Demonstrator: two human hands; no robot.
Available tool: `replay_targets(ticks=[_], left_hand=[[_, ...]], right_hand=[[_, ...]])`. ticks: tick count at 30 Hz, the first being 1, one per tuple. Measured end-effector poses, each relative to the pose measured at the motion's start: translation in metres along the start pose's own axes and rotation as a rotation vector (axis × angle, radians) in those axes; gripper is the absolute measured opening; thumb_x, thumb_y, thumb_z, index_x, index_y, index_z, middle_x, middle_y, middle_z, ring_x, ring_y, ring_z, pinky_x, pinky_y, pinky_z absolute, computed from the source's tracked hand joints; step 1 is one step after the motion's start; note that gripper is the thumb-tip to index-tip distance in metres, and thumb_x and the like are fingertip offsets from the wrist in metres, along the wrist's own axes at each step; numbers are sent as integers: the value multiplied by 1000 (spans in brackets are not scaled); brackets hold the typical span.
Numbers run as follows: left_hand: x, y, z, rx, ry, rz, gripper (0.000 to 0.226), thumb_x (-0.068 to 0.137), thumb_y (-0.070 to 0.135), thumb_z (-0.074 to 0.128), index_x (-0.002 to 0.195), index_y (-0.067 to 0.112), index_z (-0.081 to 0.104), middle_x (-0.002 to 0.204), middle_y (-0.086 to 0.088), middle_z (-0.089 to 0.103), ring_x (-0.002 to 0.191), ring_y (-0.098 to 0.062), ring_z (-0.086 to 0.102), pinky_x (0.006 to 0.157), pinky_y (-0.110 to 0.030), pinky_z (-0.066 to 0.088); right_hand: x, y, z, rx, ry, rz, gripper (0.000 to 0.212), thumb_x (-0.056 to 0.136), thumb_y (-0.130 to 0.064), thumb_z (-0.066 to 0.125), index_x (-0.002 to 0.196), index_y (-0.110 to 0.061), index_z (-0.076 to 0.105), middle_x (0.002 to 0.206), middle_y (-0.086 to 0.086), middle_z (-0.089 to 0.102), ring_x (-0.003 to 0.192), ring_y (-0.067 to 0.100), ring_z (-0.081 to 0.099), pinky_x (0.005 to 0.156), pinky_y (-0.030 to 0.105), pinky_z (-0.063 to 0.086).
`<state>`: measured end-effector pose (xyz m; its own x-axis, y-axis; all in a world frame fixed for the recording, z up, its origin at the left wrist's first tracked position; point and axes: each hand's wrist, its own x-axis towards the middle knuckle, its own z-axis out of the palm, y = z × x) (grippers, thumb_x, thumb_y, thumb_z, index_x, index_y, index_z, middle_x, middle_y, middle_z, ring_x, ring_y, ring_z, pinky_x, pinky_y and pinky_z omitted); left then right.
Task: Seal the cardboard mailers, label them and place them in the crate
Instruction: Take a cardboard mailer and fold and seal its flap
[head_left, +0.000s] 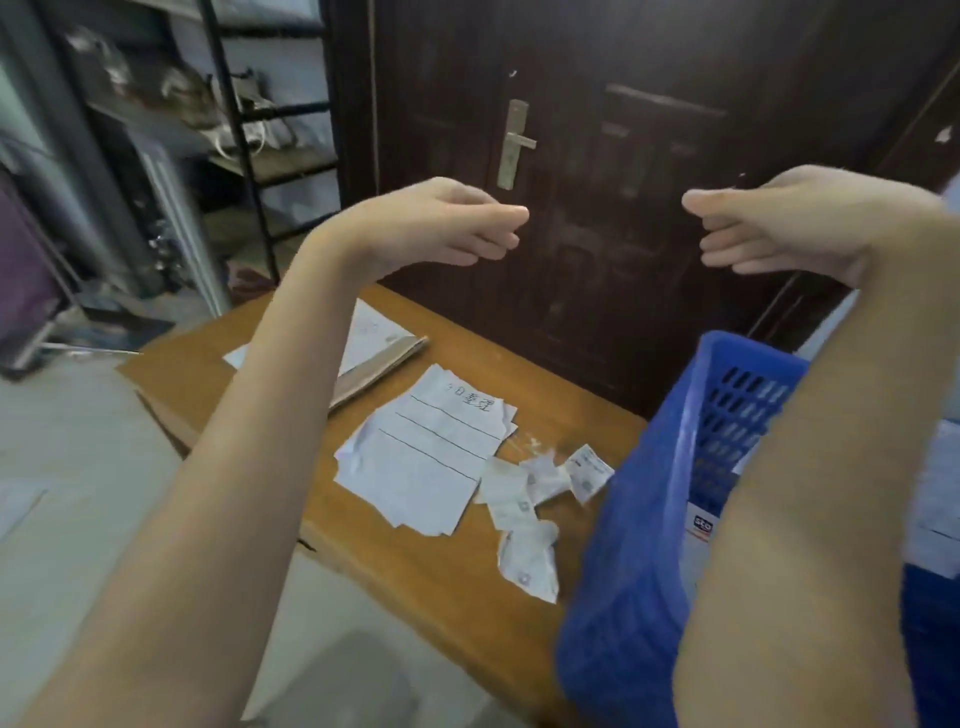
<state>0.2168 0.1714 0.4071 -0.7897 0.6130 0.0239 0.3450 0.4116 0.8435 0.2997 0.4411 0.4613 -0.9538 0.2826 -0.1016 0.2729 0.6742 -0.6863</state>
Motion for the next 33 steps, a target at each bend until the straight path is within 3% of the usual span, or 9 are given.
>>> replay_targets(ticks=[5,13,17,20,22,25,29,33], left_hand=[[-35,-64,-53,-79,201,-81,44,94,47,51,125,16,59,119,4,65,110,-6,61,101,-29,47],[-32,-189,-77,-205,472,-225,43,93,48,53,123,18,59,120,4,63,111,-8,59,102,-34,46],[-10,-237,-86,-232,515,-304,43,92,49,54,122,18,60,118,2,63,110,-9,59,100,-36,47],[10,-269,-93,-202,514,-367,45,92,48,54,123,17,59,120,1,62,112,-11,58,98,-35,48],[21,-290,-97,-171,539,-422,44,92,48,55,123,16,59,122,0,61,113,-14,57,98,-34,48],[35,-319,-102,-147,538,-496,47,92,48,54,125,15,58,124,0,61,114,-15,56,91,-29,46],[52,-350,-108,-102,531,-565,49,94,46,53,129,12,55,126,0,59,111,-12,53,84,-23,38],[71,-386,-108,-77,544,-627,51,94,44,53,132,10,53,131,-3,57,114,-15,52,86,-21,38]], right_hand=[[25,-57,88,15,4,-137,69,78,-65,61,127,-17,59,117,-2,66,108,12,62,105,41,42],[94,-68,222,205,-15,-177,87,68,-73,57,135,-19,52,132,-7,58,123,8,52,109,39,39],[137,-63,280,324,-88,-162,84,70,-74,55,135,-21,51,134,-9,57,123,6,52,109,39,38],[171,-59,322,411,-93,-136,81,75,-70,52,135,-15,48,135,2,56,124,14,53,110,42,38],[192,-55,348,447,-78,-90,75,78,-67,50,136,-18,51,135,-4,57,125,10,51,110,37,36],[212,-45,380,536,-53,-54,50,88,-54,50,121,-18,60,122,-8,59,115,8,52,107,30,36],[224,-32,411,625,30,88,55,94,-46,51,135,-9,52,137,1,54,128,14,48,110,30,36],[231,-22,446,629,54,210,39,96,-35,52,122,-7,59,120,2,62,114,14,55,83,10,36]])
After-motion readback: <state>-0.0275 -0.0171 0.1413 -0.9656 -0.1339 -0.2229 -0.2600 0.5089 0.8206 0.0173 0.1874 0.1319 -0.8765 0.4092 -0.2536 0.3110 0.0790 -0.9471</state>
